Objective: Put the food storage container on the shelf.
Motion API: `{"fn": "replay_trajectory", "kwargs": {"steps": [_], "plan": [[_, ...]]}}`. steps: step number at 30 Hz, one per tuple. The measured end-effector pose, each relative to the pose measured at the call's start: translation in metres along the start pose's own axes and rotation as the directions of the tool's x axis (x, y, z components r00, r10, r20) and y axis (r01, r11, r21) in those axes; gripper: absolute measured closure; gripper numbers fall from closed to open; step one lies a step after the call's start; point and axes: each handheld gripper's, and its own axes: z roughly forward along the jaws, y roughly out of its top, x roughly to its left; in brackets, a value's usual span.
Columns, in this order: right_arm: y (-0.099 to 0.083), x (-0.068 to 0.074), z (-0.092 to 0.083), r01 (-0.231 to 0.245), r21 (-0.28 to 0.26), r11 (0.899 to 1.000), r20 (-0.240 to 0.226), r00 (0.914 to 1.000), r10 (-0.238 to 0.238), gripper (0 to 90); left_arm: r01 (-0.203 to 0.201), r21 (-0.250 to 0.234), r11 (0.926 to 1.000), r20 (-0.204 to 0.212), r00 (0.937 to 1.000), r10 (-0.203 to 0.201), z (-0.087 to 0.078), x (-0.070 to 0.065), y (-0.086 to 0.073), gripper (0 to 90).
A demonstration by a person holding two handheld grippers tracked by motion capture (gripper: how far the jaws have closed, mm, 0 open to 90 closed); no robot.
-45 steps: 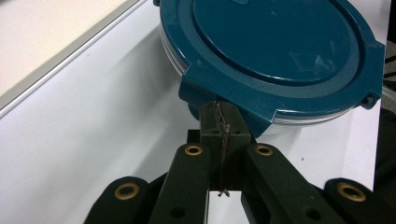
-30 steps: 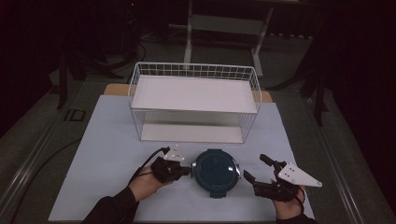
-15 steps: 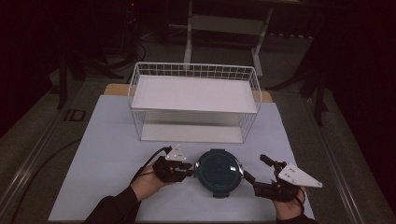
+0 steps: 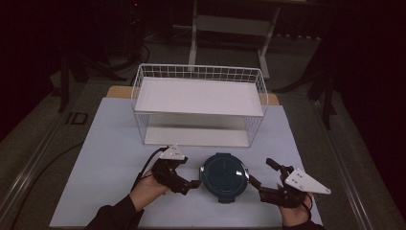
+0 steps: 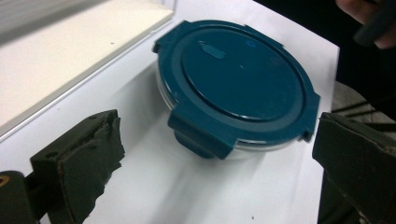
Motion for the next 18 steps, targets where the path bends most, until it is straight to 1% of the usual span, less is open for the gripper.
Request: {"fn": "replay_trajectory", "kwargs": {"steps": [1, 3, 5, 6, 7, 8, 9, 11, 12, 14, 16, 17, 18], "plan": [[0.001, 0.0, -0.001, 0.007, -0.009, 1.0, 0.002, 1.0, -0.007, 16.5, 0.005, 0.003, 1.0, -0.001, 1.0, -0.005, 0.001, 0.0, 0.001, 1.8], [0.003, 0.001, -0.002, 0.015, -0.023, 1.0, 0.012, 0.9998, -0.014, 16.6, 0.042, 0.002, 0.9991, 0.019, 0.9989, -0.042, 0.003, 0.003, 0.003, 1.8], [0.003, 0.001, -0.002, 0.016, -0.028, 0.999, 0.011, 0.9998, -0.015, 16.6, 0.078, -0.01, 0.9969, 0.02, 0.9968, -0.078, 0.006, 0.006, 0.003, 1.8], [0.003, 0.002, -0.002, 0.015, -0.028, 0.999, 0.012, 0.9998, -0.014, 16.5, 0.104, -0.005, 0.9946, 0.029, 0.9942, -0.103, 0.008, 0.008, 0.003, 1.8], [0.003, 0.002, -0.002, 0.017, -0.028, 0.999, 0.01, 0.9998, -0.017, 16.5, 0.119, -0.005, 0.9929, 0.027, 0.9925, -0.119, 0.009, 0.01, 0.002, 1.8], [0.004, 0.002, -0.002, 0.019, -0.027, 0.999, 0.012, 0.9997, -0.019, 16.5, 0.141, -0.012, 0.9899, 0.031, 0.9895, -0.141, 0.01, 0.011, 0.002, 1.9], [0.004, 0.002, -0.003, 0.023, -0.025, 0.999, 0.016, 0.9996, -0.022, 16.5, 0.161, -0.006, 0.9869, 0.038, 0.9862, -0.161, 0.012, 0.013, 0.001, 2.2], [0.005, 0.003, -0.003, 0.026, -0.02, 0.999, 0.012, 0.9996, -0.026, 16.5, 0.199, -0.009, 0.98, 0.031, 0.9796, -0.198, 0.015, 0.017, 0.0, 2.4], [0.005, 0.003, -0.003, 0.032, -0.015, 0.999, 0.022, 0.9993, -0.031, 16.5, 0.221, -0.002, 0.9754, 0.03, 0.975, -0.22, 0.016, 0.02, -0.001, 3.2], [0.005, 0.004, -0.003, 0.046, -0.025, 0.999, 0.019, 0.9988, -0.046, 13.5, 0.269, 0.006, 0.9631, 0.022, 0.9628, -0.269, 0.019, 0.025, -0.002, 3.2], [0.005, 0.006, -0.003, 0.081, -0.026, 0.996, 0.042, 0.9959, -0.08, 12.9, 0.314, 0.023, 0.9492, 0.03, 0.9488, -0.314, 0.022, 0.028, -0.004, 3.3], [0.005, 0.006, -0.004, 0.089, -0.032, 0.996, 0.043, 0.9952, -0.087, 12.8, 0.336, 0.032, 0.9414, 0.039, 0.9408, -0.337, 0.024, 0.029, -0.005, 3.3], [0.005, 0.006, -0.004, 0.095, -0.045, 0.994, 0.049, 0.9945, -0.093, 12.8, 0.365, 0.044, 0.9301, 0.046, 0.9293, -0.367, 0.026, 0.03, -0.007, 3.3]]}}
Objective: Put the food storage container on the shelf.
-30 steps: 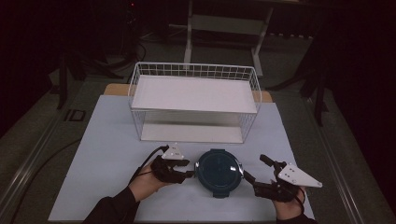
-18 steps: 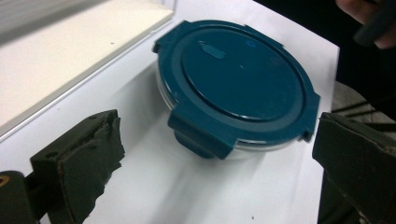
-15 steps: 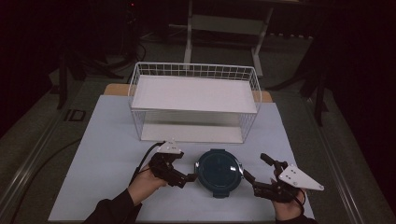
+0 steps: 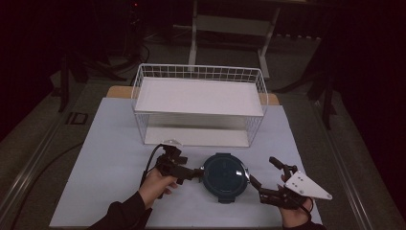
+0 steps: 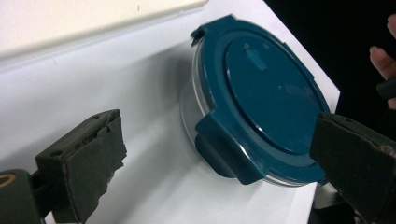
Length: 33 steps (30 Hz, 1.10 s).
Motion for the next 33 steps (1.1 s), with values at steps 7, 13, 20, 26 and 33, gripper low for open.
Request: {"fn": "replay_trajectory", "kwargs": {"steps": [7, 13, 20, 26, 33], "plan": [[0.0, 0.002, 0.003, -0.001, 0.028, 1.0, -0.008, 1.0, 0.001, 11.5, 0.133, 0.082, 0.9877, 0.045, 0.9895, -0.137, 0.012, 0.005, 0.002, 8.8], [0.001, 0.009, 0.007, 0.002, 0.03, 1.0, 0.019, 0.9998, -0.003, 10.7, 0.201, 0.117, 0.9726, 0.029, 0.9782, -0.206, 0.019, 0.005, 0.002, 26.5], [0.001, 0.012, 0.007, 0.007, 0.03, 1.0, 0.014, 0.9999, -0.007, 10.8, 0.244, 0.135, 0.9603, 0.089, 0.9623, -0.257, 0.022, 0.008, 0.001, 47.0], [0.0, 0.011, 0.008, 0.0, 0.047, 0.999, 0.008, 1.0, -0.001, 10.8, 0.262, 0.158, 0.9522, 0.122, 0.9517, -0.282, 0.023, 0.013, 0.001, 50.7], [-0.001, 0.007, 0.011, -0.036, 0.088, 0.995, -0.018, 0.9991, 0.038, 12.4, 0.222, 0.145, 0.9642, 0.12, 0.9633, -0.24, 0.02, 0.007, 0.0, 52.6]]}}
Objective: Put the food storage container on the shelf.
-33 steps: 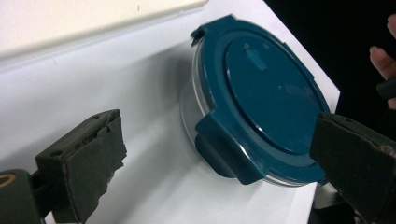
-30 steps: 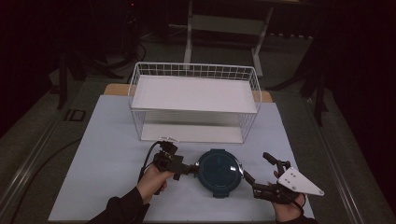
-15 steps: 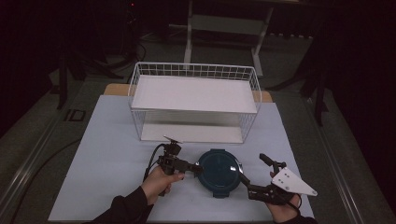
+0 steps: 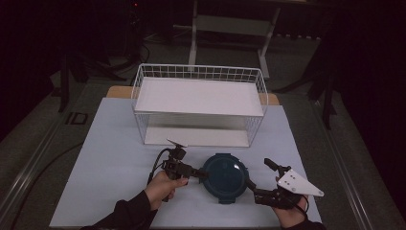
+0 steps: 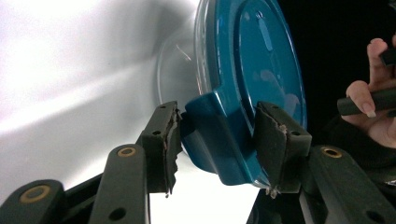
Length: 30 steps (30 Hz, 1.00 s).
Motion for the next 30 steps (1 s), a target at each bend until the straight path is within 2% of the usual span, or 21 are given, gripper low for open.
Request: {"fn": "replay_trajectory", "kwargs": {"steps": [2, 4, 6, 7, 8, 10, 12, 14, 16, 18, 21, 23, 25, 26, 27, 30], "plan": [[0.0, -0.002, 0.0, -0.017, 0.017, 1.0, -0.01, 0.9998, 0.017, 13.6, -0.031, -0.001, 0.9995, -0.007, 0.9995, 0.031, -0.001, -0.004, -0.001, 52.8], [0.0, -0.004, 0.002, -0.045, 0.043, 0.998, -0.039, 0.9982, 0.047, 14.1, -0.061, 0.002, 0.9981, -0.015, 0.998, 0.061, -0.001, -0.007, -0.002, 53.0], [0.001, -0.006, 0.004, -0.07, 0.085, 0.994, -0.065, 0.995, 0.076, 16.8, -0.085, 0.007, 0.9963, -0.022, 0.9961, 0.085, -0.002, -0.01, -0.004, 53.1], [0.0, -0.007, 0.006, -0.088, 0.115, 0.989, -0.082, 0.9918, 0.098, 17.4, -0.092, 0.01, 0.9957, -0.025, 0.9954, 0.092, -0.003, -0.011, -0.005, 53.2], [0.0, -0.009, 0.008, -0.09, 0.139, 0.986, -0.094, 0.9902, 0.104, 23.0, -0.097, 0.008, 0.9952, -0.025, 0.9949, 0.097, -0.004, -0.011, -0.006, 53.4], [-0.002, -0.012, 0.01, -0.095, 0.187, 0.978, -0.103, 0.9879, 0.116, 24.7, -0.123, 0.011, 0.9924, -0.022, 0.9922, 0.123, -0.005, -0.012, -0.008, 53.6], [-0.006, -0.019, 0.014, -0.141, 0.247, 0.959, -0.131, 0.9755, 0.177, 25.1, -0.138, 0.011, 0.9904, -0.023, 0.9901, 0.138, -0.005, -0.013, -0.01, 53.8], [-0.01, -0.025, 0.018, -0.18, 0.295, 0.938, -0.135, 0.9644, 0.227, 25.5, -0.154, 0.011, 0.988, -0.024, 0.9877, 0.154, -0.005, -0.014, -0.01, 53.9], [-0.014, -0.029, 0.02, -0.211, 0.33, 0.92, -0.131, 0.9549, 0.266, 30.3, -0.169, 0.005, 0.9856, -0.023, 0.9853, 0.169, -0.005, -0.016, -0.012, 54.0], [-0.019, -0.035, 0.022, -0.269, 0.366, 0.891, -0.151, 0.9275, 0.342, 33.4, -0.175, 0.005, 0.9845, -0.021, 0.9843, 0.175, -0.006, -0.017, -0.013, 54.4], [-0.023, -0.039, 0.024, -0.317, 0.404, 0.858, -0.168, 0.8965, 0.41, 39.6, -0.19, 0.005, 0.9819, -0.01, 0.9818, 0.19, -0.008, -0.018, -0.015, 55.4], [-0.025, -0.041, 0.025, -0.34, 0.42, 0.842, -0.183, 0.8764, 0.445, 41.3, -0.199, 0.007, 0.98, -0.007, 0.98, 0.199, -0.008, -0.018, -0.016, 56.3], [-0.026, -0.044, 0.026, -0.371, 0.443, 0.816, -0.211, 0.8417, 0.497, 45.0, -0.201, 0.008, 0.9796, -0.004, 0.9796, 0.201, -0.009, -0.019, -0.017, 56.5], [-0.027, -0.045, 0.027, -0.376, 0.452, 0.809, -0.228, 0.828, 0.512, 48.0, -0.201, 0.007, 0.9796, -0.002, 0.9797, 0.201, -0.009, -0.018, -0.017, 56.6], [-0.028, -0.046, 0.027, -0.388, 0.462, 0.797, -0.235, 0.8133, 0.532, 48.6, -0.205, 0.007, 0.9787, 0.0, 0.9788, 0.205, -0.009, -0.018, -0.018, 56.6], [-0.032, -0.049, 0.028, -0.412, 0.493, 0.766, -0.271, 0.7638, 0.586, 53.5, -0.205, -0.001, 0.9787, 0.006, 0.9786, 0.205, -0.009, -0.018, -0.02, 56.7]]}}
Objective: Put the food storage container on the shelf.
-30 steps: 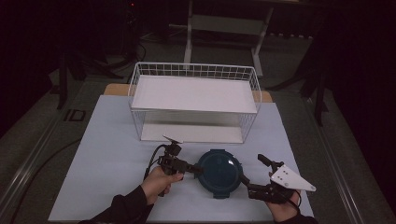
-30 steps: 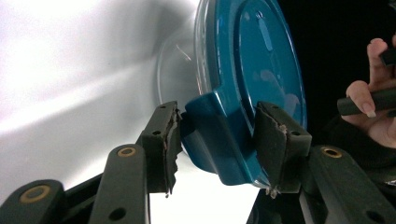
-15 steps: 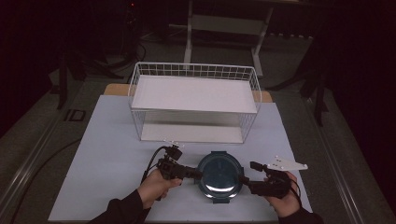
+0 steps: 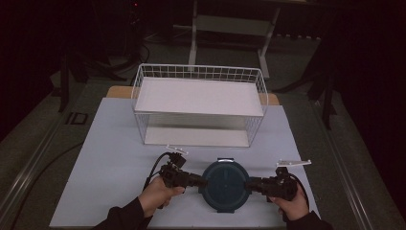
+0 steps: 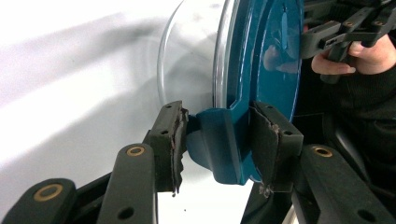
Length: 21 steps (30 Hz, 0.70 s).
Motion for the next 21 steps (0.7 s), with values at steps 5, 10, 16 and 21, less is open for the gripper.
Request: {"fn": "replay_trajectory", "kwargs": {"steps": [5, 10, 16, 21], "plan": [[-0.001, -0.003, -0.002, -0.038, 0.026, 0.999, -0.03, 0.9988, 0.039, 55.1, 0.017, -0.024, 0.9996, 0.035, 0.9993, -0.016, 0.002, 0.001, -0.005, 56.7], [-0.002, -0.006, -0.001, -0.099, 0.022, 0.995, -0.023, 0.9948, 0.1, 55.3, 0.037, -0.052, 0.998, 0.017, 0.9992, -0.036, 0.003, -0.002, -0.008, 56.4], [-0.003, -0.002, -0.003, -0.11, 0.009, 0.994, -0.002, 0.9939, 0.11, 55.9, 0.021, -0.05, 0.9985, -0.003, 0.9998, -0.021, 0.002, -0.008, -0.01, 56.7], [-0.003, 0.0, -0.002, -0.109, 0.003, 0.994, -0.007, 0.994, 0.109, 56.3, 0.037, -0.058, 0.9977, 0.003, 0.9993, -0.037, 0.001, -0.008, -0.012, 57.0]]}}
